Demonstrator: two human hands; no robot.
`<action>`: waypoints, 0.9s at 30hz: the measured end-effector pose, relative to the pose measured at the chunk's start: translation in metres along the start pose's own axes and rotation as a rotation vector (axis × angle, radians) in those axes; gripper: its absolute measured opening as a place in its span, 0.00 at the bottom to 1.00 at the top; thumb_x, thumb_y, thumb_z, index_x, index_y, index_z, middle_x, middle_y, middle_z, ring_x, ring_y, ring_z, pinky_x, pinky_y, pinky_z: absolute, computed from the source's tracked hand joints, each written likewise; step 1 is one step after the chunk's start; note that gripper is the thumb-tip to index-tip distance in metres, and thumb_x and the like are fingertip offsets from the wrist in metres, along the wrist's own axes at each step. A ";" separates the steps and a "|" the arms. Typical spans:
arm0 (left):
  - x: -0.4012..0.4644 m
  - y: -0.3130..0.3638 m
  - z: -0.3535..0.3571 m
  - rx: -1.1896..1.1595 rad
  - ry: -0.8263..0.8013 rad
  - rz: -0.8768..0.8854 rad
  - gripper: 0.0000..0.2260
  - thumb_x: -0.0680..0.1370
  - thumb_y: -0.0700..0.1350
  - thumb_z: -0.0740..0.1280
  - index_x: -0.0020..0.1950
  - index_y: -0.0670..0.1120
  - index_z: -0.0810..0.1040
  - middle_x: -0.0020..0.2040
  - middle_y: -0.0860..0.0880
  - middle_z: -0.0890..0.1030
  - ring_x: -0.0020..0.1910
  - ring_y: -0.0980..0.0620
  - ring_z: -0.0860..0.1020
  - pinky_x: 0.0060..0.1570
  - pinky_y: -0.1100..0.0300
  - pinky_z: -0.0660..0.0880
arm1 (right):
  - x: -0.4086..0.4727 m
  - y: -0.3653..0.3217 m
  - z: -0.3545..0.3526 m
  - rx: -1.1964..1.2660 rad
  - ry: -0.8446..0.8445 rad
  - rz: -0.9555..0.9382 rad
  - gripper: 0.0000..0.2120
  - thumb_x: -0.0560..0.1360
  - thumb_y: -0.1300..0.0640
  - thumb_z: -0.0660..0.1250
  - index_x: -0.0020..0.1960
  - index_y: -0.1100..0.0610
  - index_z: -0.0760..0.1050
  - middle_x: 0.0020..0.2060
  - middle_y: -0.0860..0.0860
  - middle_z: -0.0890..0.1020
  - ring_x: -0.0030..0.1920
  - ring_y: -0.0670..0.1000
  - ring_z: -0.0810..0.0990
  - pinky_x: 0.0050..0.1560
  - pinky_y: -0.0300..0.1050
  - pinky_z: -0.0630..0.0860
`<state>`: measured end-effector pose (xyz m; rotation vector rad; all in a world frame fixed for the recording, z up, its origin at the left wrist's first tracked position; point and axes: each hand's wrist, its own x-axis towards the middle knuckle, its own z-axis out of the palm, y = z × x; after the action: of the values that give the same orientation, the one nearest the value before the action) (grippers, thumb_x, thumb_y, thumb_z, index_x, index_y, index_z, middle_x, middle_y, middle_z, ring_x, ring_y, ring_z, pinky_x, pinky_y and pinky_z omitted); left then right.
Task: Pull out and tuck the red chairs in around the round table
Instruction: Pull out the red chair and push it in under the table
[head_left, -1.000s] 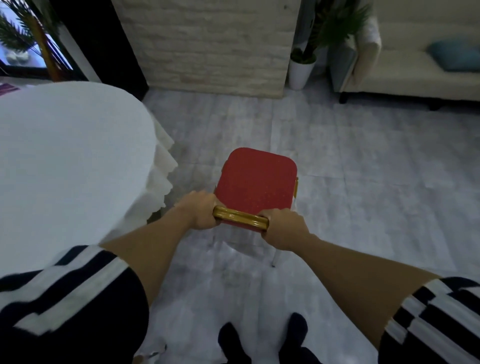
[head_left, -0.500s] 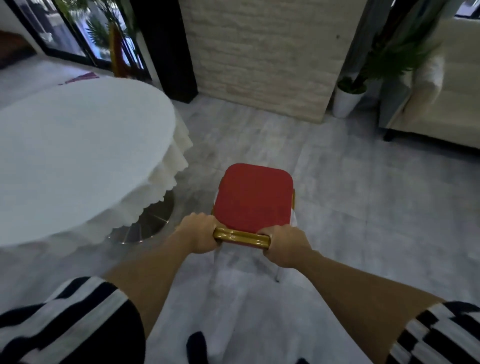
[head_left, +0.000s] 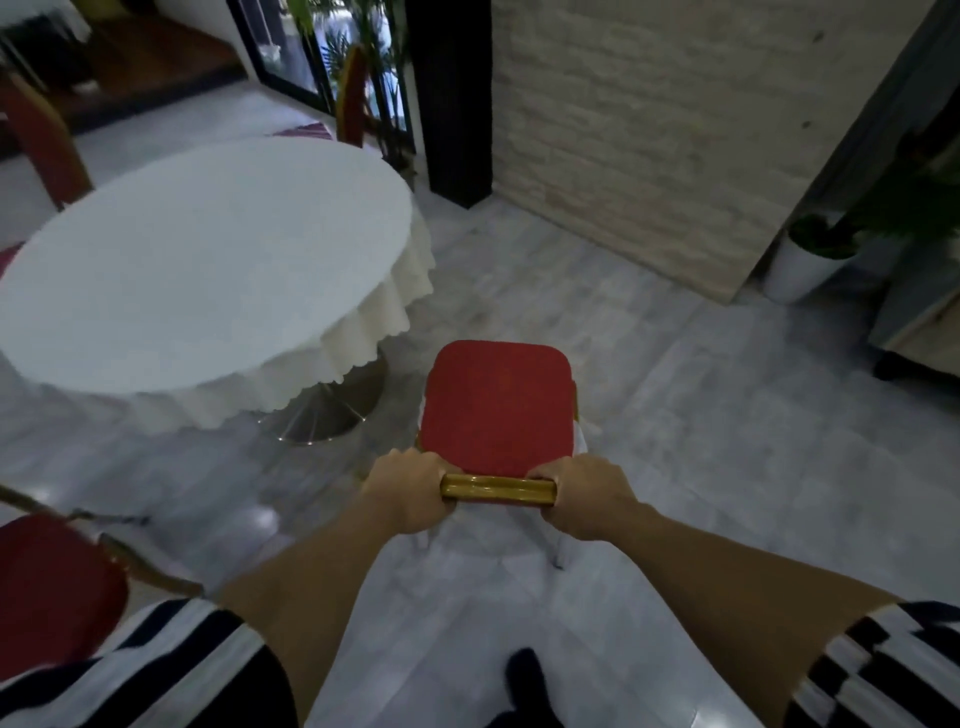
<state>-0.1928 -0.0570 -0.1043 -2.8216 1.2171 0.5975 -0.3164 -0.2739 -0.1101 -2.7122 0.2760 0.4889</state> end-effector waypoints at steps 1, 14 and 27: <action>0.006 0.003 0.000 -0.012 0.013 -0.016 0.07 0.77 0.55 0.66 0.51 0.57 0.83 0.47 0.52 0.85 0.49 0.46 0.83 0.50 0.53 0.77 | 0.007 0.008 -0.006 -0.005 -0.005 -0.017 0.15 0.76 0.53 0.69 0.61 0.42 0.83 0.49 0.47 0.86 0.48 0.52 0.83 0.47 0.46 0.79; 0.044 0.043 -0.006 -0.130 0.020 -0.142 0.09 0.77 0.55 0.64 0.53 0.56 0.82 0.47 0.52 0.84 0.48 0.48 0.82 0.51 0.51 0.79 | 0.059 0.069 -0.047 -0.097 -0.070 -0.188 0.12 0.75 0.52 0.69 0.57 0.42 0.83 0.49 0.46 0.86 0.48 0.52 0.84 0.45 0.44 0.78; 0.074 0.143 -0.005 -0.238 0.123 -0.482 0.10 0.77 0.52 0.64 0.52 0.54 0.83 0.47 0.50 0.85 0.48 0.44 0.83 0.47 0.55 0.75 | 0.102 0.148 -0.103 -0.249 -0.215 -0.475 0.19 0.76 0.55 0.68 0.64 0.38 0.81 0.53 0.46 0.86 0.52 0.53 0.84 0.49 0.45 0.76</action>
<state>-0.2458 -0.2095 -0.1055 -3.2172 0.4546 0.5727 -0.2293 -0.4621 -0.1063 -2.7912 -0.5060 0.6965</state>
